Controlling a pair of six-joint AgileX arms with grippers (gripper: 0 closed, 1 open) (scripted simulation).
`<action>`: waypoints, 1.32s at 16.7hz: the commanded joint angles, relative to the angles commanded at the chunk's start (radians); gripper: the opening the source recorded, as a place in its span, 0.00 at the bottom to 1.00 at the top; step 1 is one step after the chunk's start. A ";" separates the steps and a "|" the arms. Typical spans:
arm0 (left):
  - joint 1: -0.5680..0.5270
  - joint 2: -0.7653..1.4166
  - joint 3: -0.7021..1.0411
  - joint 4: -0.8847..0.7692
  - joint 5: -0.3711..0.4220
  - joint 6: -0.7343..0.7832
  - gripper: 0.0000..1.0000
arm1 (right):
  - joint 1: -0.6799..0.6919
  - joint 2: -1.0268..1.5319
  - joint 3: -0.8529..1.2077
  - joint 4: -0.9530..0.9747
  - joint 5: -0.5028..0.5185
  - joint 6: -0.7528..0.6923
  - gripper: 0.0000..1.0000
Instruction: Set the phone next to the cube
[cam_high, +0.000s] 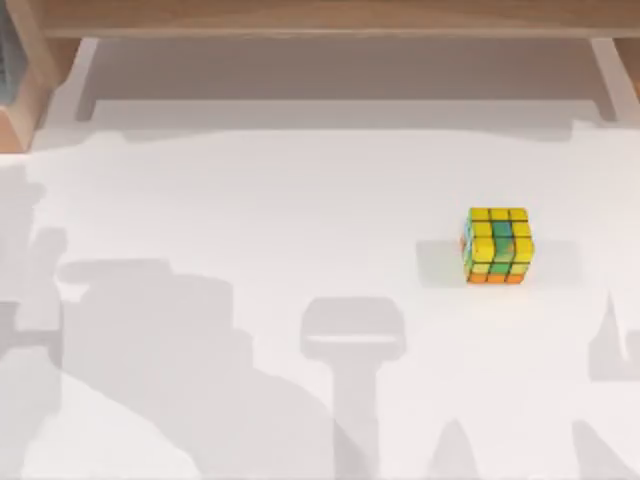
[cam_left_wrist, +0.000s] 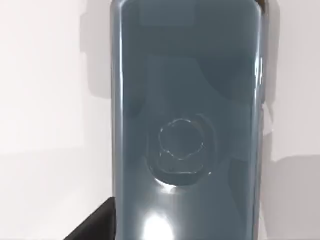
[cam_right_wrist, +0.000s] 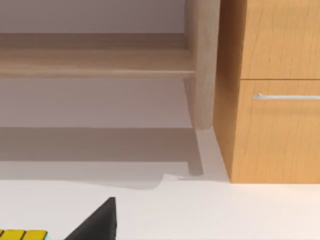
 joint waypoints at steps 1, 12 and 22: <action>0.011 0.073 0.050 -0.033 0.000 0.012 1.00 | 0.000 0.000 0.000 0.000 0.000 0.000 1.00; 0.045 0.327 0.235 -0.159 0.002 0.054 1.00 | 0.000 0.000 0.000 0.000 0.000 0.000 1.00; 0.050 0.400 0.170 -0.022 0.002 0.056 1.00 | 0.000 0.000 0.000 0.000 0.000 0.000 1.00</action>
